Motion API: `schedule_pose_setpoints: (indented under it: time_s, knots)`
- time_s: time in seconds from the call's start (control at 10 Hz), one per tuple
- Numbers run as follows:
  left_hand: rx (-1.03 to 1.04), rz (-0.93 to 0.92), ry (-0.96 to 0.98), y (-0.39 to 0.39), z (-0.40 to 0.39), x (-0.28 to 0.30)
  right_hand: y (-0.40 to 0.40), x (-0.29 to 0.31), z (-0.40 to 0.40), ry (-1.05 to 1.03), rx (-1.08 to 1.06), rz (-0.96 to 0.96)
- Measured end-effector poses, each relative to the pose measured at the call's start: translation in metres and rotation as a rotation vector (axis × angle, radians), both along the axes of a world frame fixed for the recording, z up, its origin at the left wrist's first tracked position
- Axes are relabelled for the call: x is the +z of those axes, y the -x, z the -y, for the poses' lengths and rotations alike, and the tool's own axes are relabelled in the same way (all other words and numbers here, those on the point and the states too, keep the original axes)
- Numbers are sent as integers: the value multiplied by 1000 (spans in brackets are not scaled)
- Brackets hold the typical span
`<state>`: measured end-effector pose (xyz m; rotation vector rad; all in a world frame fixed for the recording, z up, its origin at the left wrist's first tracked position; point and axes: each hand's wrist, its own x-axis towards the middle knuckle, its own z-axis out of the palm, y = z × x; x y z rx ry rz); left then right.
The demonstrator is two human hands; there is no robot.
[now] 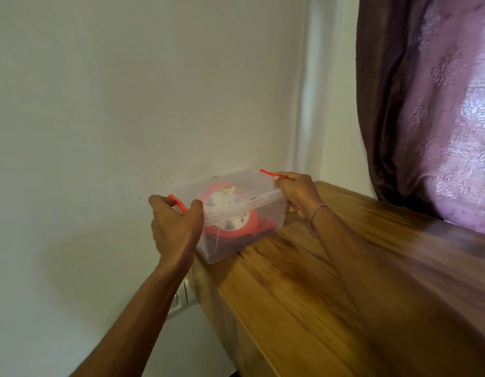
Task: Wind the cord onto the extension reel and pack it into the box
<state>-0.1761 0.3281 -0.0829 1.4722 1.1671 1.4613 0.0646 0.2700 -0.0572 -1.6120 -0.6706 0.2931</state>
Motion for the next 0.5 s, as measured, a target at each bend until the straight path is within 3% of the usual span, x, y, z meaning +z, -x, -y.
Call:
schedule_pose_setpoints:
  time_s: [0.1, 0.2, 0.3, 0.5]
  knots:
    - [45, -160, 31, 1, 1, 7, 5, 2, 5, 97, -129, 258]
    - [122, -439, -21, 1, 3, 23, 15, 4, 21, 191, -171, 452]
    - [60, -667, -241, -11, 14, 43, 18, 6, 44, 207, -199, 566]
    - [-362, -694, -611, -76, 77, 68, 15, 28, 130, 225, -404, 771]
